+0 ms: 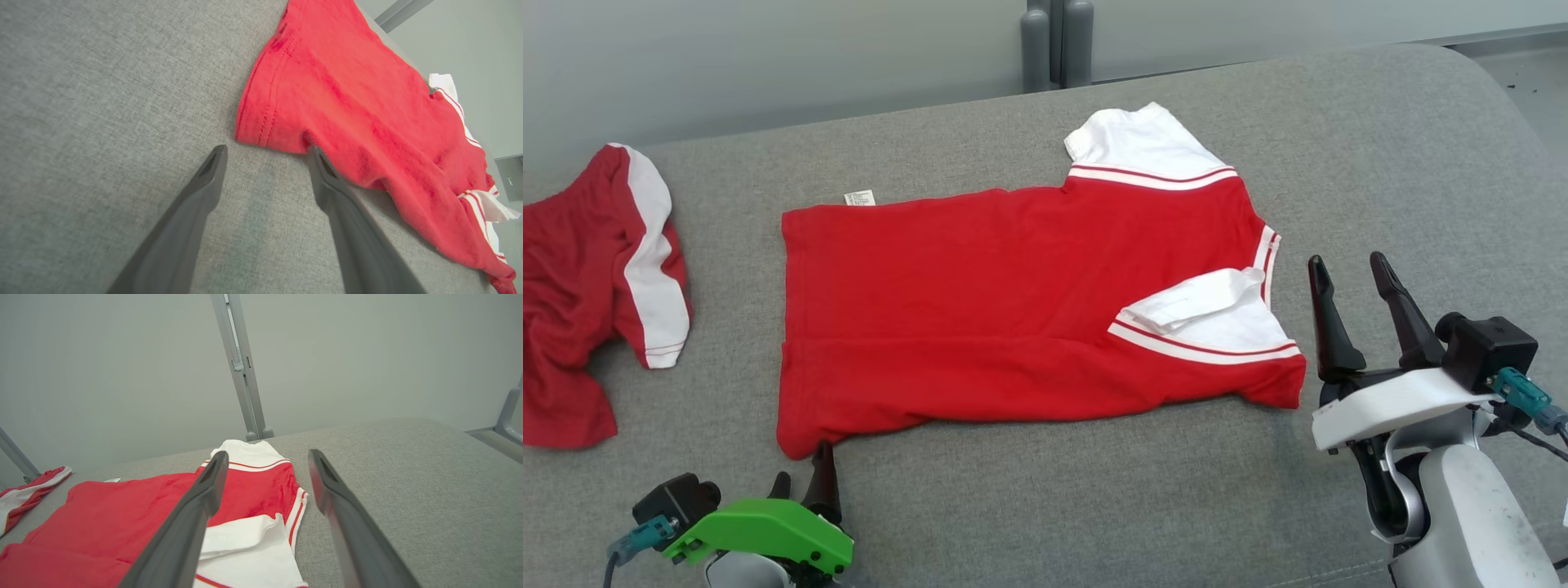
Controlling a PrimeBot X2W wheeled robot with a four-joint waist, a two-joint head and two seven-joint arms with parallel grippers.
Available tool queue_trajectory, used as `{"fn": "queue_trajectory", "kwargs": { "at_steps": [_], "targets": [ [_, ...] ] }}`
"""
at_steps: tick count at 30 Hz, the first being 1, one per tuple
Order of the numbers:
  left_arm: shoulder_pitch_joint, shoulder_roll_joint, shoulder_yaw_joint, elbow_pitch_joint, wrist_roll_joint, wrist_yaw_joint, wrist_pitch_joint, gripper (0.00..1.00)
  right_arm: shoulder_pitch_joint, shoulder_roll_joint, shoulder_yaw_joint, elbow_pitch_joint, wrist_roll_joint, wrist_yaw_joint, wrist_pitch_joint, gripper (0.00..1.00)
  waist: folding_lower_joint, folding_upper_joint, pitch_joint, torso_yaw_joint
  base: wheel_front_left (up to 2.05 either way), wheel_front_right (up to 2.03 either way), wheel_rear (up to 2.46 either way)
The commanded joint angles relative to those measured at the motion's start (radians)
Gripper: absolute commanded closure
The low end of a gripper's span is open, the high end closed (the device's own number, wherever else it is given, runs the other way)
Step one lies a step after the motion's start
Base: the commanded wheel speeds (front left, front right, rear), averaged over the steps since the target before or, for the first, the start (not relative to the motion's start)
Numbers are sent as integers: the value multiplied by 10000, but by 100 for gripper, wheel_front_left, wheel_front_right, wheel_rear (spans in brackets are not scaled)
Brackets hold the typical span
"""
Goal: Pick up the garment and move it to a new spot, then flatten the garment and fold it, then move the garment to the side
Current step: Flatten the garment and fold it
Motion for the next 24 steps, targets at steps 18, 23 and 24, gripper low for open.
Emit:
{"fn": "queue_trajectory", "kwargs": {
  "at_steps": [18,23,24],
  "targets": [
    [-988,-300,1236,1021,-2257,-60,-25,0,331,184,-189,-929,-267,1,414,0,0,-1,422,-649,0,0,0],
    [-1152,-311,1329,1231,-2279,-277,-390,93,388,193,-239,-975,-304,1,449,0,0,-1,458,-692,0,0,0],
    [-1196,-312,1298,1250,-2261,-372,-465,100,413,198,-250,-958,-289,1,456,0,0,-1,461,-689,0,0,0]
  ]
}}
